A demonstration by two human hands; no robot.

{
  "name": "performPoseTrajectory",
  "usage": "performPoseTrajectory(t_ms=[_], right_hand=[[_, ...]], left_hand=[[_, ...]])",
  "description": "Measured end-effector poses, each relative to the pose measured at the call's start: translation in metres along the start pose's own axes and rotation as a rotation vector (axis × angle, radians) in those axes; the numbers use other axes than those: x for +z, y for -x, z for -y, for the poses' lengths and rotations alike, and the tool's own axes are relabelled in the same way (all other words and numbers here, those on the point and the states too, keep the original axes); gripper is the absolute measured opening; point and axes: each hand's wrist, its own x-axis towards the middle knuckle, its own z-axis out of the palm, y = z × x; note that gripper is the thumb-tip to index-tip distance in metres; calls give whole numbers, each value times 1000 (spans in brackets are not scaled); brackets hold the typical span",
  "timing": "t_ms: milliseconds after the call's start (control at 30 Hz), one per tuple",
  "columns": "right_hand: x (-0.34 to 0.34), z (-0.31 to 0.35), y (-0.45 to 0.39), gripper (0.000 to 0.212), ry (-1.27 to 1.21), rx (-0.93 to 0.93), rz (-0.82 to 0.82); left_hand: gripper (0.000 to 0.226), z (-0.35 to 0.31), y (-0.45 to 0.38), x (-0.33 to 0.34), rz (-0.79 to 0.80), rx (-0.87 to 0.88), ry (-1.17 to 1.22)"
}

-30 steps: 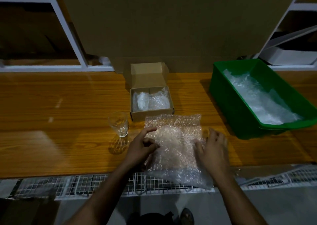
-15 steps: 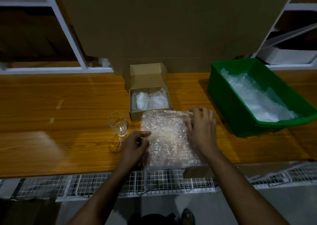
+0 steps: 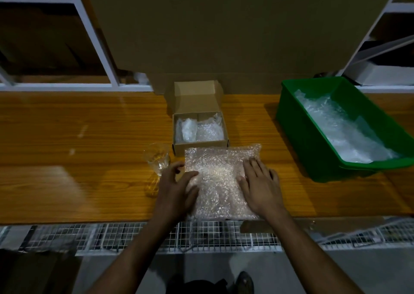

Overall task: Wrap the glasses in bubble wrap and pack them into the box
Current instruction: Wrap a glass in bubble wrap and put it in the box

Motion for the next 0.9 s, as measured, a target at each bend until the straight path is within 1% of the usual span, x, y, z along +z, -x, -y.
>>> performPoseTrajectory(t_ms=[33, 67, 100, 133, 200, 233, 267, 300, 333, 367, 433, 467, 500, 567, 667, 733, 800, 867, 900], right_hand=[[0, -2, 1, 59, 1, 2, -7], [1, -4, 3, 60, 4, 4, -15], [4, -7, 5, 60, 3, 8, -22], [4, -10, 7, 60, -5, 18, -32], [2, -13, 13, 57, -49, 32, -75], [-2, -14, 17, 54, -75, 6, -113], [-5, -15, 23, 52, -104, -54, -138], [-9, -18, 30, 51, -137, -143, -134], [-13, -21, 39, 54, -178, -241, -86], [-14, -24, 48, 61, -216, -330, -8], [-12, -33, 65, 84, -241, -433, 122], [-8, -38, 72, 88, -241, -463, 133], [-4, -43, 75, 81, -256, -482, 109], [2, -52, 77, 56, -350, -467, 28], [-5, -58, 72, 50, -577, -289, -23], [-18, -56, 67, 33, -647, -221, -41], [-32, -51, 62, 18, -701, -196, -42], [-42, -46, 58, 11, -792, -155, -5], [-45, -44, 55, 13, -834, -128, 29]], left_hand=[[37, 2, -2, -3, 29, 118, -17], [36, 5, -3, -7, 108, 216, -16], [40, 8, -2, -10, 225, 286, -12], [48, 12, 1, -13, 338, 345, -31], [72, 20, 7, -14, 458, 449, -163], [79, 22, 10, -14, 478, 475, -232], [79, 24, 13, -13, 483, 485, -274], [75, 24, 13, -12, 473, 485, -283], [69, 24, 14, -12, 462, 478, -272], [64, 25, 14, -12, 455, 470, -257], [55, 27, 15, -11, 444, 456, -212], [50, 27, 15, -12, 441, 439, -178], [46, 28, 14, -12, 445, 419, -135], [42, 26, 13, -14, 452, 375, -61], [44, 22, 16, -19, 441, 252, 81], [41, 15, 18, -25, 408, 136, 263], [34, 5, 16, -30, 365, 14, 480], [25, -3, 11, -32, 299, -145, 696], [23, -5, 8, -31, 240, -201, 745]])
